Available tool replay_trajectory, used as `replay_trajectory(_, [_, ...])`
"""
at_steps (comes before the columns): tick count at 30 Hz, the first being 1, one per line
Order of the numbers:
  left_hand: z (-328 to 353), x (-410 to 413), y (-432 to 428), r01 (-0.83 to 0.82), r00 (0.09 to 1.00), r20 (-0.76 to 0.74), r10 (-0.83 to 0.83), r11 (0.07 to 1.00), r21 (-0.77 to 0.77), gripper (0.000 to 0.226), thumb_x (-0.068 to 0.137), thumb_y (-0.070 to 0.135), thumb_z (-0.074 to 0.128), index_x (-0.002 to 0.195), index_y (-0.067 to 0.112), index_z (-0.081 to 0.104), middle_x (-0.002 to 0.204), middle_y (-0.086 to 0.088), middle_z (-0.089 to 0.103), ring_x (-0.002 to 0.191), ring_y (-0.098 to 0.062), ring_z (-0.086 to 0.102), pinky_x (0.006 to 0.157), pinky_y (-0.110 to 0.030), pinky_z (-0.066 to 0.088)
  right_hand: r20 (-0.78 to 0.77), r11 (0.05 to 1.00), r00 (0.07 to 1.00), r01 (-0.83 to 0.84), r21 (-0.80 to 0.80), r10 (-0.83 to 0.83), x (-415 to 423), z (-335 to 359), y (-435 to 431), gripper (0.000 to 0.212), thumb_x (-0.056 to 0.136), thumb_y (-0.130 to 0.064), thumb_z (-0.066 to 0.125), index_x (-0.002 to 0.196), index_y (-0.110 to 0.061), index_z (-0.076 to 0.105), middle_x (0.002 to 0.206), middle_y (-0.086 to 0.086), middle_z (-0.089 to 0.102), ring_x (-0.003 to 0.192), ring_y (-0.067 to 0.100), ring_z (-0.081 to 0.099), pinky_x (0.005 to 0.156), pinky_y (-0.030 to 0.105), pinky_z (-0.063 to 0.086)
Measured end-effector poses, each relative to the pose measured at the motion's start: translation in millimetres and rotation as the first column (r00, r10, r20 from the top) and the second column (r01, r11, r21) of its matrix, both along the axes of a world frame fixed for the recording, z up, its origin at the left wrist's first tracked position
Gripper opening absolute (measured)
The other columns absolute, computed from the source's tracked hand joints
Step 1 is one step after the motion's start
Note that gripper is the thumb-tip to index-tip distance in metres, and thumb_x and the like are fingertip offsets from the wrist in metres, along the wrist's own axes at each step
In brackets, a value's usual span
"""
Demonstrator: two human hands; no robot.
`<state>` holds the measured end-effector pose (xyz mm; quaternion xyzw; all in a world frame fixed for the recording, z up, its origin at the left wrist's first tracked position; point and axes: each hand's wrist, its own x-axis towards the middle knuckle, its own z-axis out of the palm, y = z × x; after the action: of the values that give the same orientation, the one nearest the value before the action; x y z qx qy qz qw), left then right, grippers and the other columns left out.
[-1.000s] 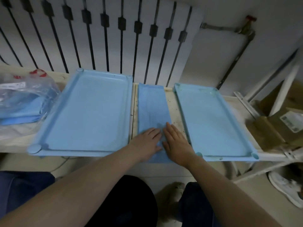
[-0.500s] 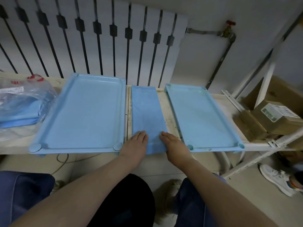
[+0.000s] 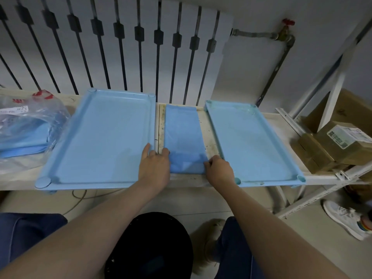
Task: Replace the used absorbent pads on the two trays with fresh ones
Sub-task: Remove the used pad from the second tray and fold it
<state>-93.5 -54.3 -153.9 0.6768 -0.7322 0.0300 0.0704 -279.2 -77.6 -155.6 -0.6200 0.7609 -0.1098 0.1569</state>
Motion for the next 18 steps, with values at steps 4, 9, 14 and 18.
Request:
replay_trajectory(4, [3, -9, 0, -0.022, 0.995, 0.094, 0.020, 1.000, 0.018, 0.057, 0.082, 0.007, 0.050, 0.136, 0.010, 0.031, 0.093, -0.002, 0.064, 0.108, -0.023, 0.052, 0.119, -0.039, -0.002, -0.022, 0.999, 0.999, 0.037, 0.027, -0.036, 3, -4, -6, 0.030, 0.096, -0.029, 0.040, 0.106, -0.005, 0.057, 0.106, 0.016, 0.064, 0.096, 0.034, 0.060, 0.071, 0.032, 0.041])
replay_trajectory(9, [-6, -14, -1, 0.077, 0.989, 0.135, -0.063, 0.991, -0.105, 0.075, 0.084, 0.003, 0.048, 0.150, 0.004, 0.013, 0.133, -0.015, 0.044, 0.129, -0.035, 0.038, 0.119, -0.047, 0.008, -0.035, 0.998, 0.998, 0.061, 0.009, -0.061, 8, -4, -5, 0.026, 0.097, -0.025, 0.039, 0.108, -0.005, 0.053, 0.108, 0.015, 0.063, 0.099, 0.034, 0.059, 0.070, 0.031, 0.037])
replay_trajectory(14, [-21, -14, 5, 0.398, 0.915, -0.009, -0.403, 0.898, 0.187, 0.062, 0.099, 0.035, 0.040, 0.153, 0.020, 0.012, 0.161, -0.003, 0.004, 0.148, -0.026, 0.003, 0.121, -0.043, 0.004, -0.116, 0.999, 0.993, 0.018, -0.028, -0.021, 12, -2, -1, 0.019, 0.098, -0.014, 0.039, 0.114, -0.007, 0.045, 0.110, 0.015, 0.064, 0.101, 0.033, 0.061, 0.070, 0.032, 0.039])
replay_trajectory(18, [-26, -15, 1, 0.356, 0.931, -0.032, -0.363, 0.889, 0.286, 0.070, 0.098, 0.034, 0.044, 0.153, 0.026, 0.001, 0.161, 0.002, -0.007, 0.148, -0.025, -0.007, 0.120, -0.045, 0.004, -0.313, 0.978, 0.940, -0.178, -0.109, 0.137, 9, 0, 6, 0.046, 0.096, -0.013, 0.043, 0.140, -0.013, 0.029, 0.132, 0.011, 0.047, 0.118, 0.029, 0.047, 0.081, 0.036, 0.044])
